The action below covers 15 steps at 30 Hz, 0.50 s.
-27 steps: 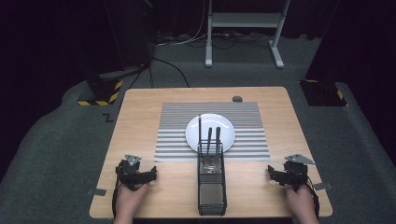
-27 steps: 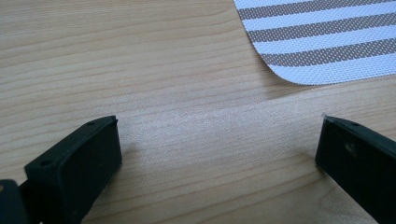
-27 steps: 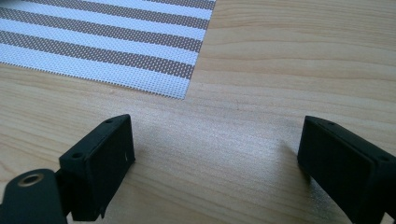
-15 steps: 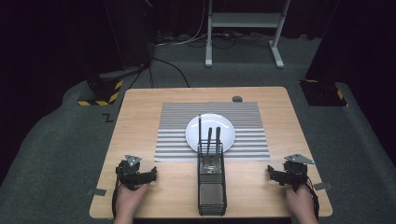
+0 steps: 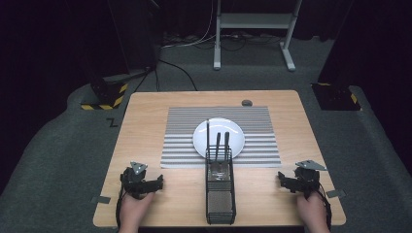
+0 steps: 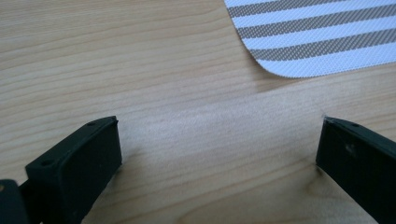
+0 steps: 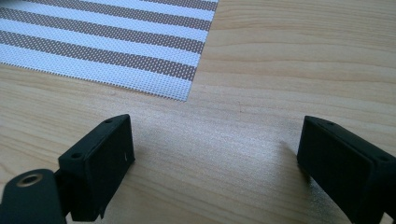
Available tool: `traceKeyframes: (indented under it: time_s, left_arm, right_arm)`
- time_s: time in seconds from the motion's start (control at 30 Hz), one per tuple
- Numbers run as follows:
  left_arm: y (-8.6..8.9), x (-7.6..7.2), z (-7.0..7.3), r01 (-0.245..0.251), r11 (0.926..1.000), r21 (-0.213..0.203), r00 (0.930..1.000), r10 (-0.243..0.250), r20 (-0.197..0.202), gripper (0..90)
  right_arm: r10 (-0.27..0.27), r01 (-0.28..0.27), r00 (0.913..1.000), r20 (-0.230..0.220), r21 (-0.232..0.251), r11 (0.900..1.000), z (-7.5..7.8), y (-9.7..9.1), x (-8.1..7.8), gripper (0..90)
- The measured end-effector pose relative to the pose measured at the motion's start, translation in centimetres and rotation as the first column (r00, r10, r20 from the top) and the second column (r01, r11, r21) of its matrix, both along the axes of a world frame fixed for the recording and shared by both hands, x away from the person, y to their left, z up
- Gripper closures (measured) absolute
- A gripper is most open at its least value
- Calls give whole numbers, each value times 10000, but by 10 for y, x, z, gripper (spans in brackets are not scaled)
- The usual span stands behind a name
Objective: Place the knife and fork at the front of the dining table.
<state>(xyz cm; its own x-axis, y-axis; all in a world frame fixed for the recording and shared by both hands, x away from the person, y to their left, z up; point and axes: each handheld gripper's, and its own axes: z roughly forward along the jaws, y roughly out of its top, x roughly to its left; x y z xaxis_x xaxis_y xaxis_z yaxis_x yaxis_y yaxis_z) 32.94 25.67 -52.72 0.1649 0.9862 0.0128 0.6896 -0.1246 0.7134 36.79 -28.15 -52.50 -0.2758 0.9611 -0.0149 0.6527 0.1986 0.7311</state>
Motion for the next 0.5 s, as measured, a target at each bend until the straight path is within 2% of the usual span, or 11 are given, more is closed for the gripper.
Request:
traceKeyframes:
  time_s: [0.1, 0.17, 0.2, 0.23, 0.33, 0.4, 0.43, 0.5]
  left_arm:
    - [0, -4, 2, 218, 9997, -50, 9997, -217, 149, 3]
    - [2, -8, 9, 256, 9994, -238, 9979, -241, 601, 3]
    - [2, -8, 9, 256, 9994, -238, 9979, -241, 601, 3]
    - [1, -12, 16, 681, 9958, -607, 9887, -593, 1376, 6]
    - [-2, -17, 20, 987, 9893, -1071, 9788, -771, 1900, 6]
    - [-4, -21, 23, 1163, 9817, -1507, 9679, -779, 2390, 6]
    - [-6, -23, 25, 1300, 9787, -1589, 9598, -841, 2677, 6]
    - [-9, -25, 28, 1494, 9741, -1696, 9493, -933, 3003, 6]
  right_arm:
    - [-12, 12, 10000, -4, 1, 10000, 0, 0, 0, 106]
    - [24, -24, 10000, -1, 3, 10000, 0, 0, 0, 106]
    - [40, -40, 10000, 0, 2, 10000, 0, 0, 0, 106]
    - [49, -49, 10000, 0, -1, 10000, 0, 0, 0, 106]
    - [28, -28, 10000, -5, -1, 10000, 0, 1, 0, 106]
    - [40, -40, 10000, -10, -20, 10000, 0, 1, 0, 106]
    - [103, -103, 9999, 1, -45, 9999, 0, 1, 1, 105]
    - [129, -129, 9999, -33, 7, 9999, 0, 1, 1, 105]
